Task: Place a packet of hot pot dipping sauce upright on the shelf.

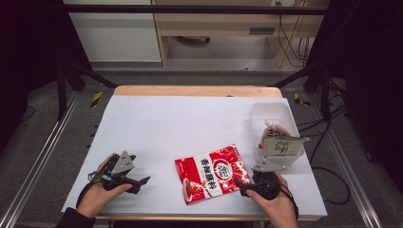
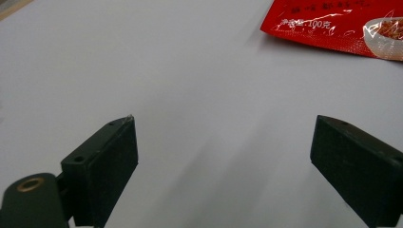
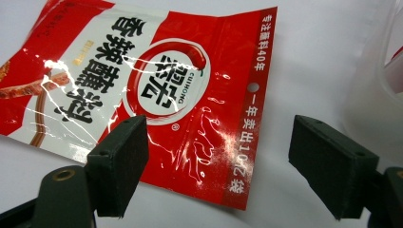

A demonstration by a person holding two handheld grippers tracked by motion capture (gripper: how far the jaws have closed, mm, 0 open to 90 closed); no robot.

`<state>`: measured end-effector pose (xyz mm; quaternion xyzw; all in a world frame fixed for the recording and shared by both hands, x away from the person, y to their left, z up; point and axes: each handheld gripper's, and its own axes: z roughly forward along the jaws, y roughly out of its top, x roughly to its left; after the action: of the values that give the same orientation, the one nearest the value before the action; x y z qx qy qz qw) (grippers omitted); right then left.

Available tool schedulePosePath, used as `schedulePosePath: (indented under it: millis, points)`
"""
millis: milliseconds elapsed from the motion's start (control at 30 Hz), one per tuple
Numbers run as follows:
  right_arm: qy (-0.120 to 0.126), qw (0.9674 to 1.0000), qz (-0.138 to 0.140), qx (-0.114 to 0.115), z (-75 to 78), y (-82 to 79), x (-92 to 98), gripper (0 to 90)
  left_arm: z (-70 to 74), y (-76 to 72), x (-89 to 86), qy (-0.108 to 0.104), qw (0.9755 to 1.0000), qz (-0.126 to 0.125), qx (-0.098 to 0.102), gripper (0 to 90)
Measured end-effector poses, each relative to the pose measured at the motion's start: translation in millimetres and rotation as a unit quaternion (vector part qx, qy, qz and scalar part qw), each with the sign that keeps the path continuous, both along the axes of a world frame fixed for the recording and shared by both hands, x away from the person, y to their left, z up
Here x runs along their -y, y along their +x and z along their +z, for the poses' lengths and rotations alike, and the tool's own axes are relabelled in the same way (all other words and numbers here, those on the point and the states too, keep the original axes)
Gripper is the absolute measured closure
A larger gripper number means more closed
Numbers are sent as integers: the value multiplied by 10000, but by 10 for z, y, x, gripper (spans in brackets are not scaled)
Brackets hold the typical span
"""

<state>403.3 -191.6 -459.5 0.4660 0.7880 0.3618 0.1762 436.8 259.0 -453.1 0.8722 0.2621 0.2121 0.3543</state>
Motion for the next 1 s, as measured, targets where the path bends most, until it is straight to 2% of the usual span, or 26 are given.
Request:
schedulePosePath:
  millis: [300,567,1000]
  points:
    - [43,9995,16,-308,-96,68,10,219,-4,-4,12,7,10000,-14,-19,86]
    - [87,9988,46,-480,-141,124,-20,238,-10,-3,19,0,10000,-33,-28,86]
    - [238,9982,131,-543,-143,119,-39,257,-15,2,24,0,10000,-52,-49,86]
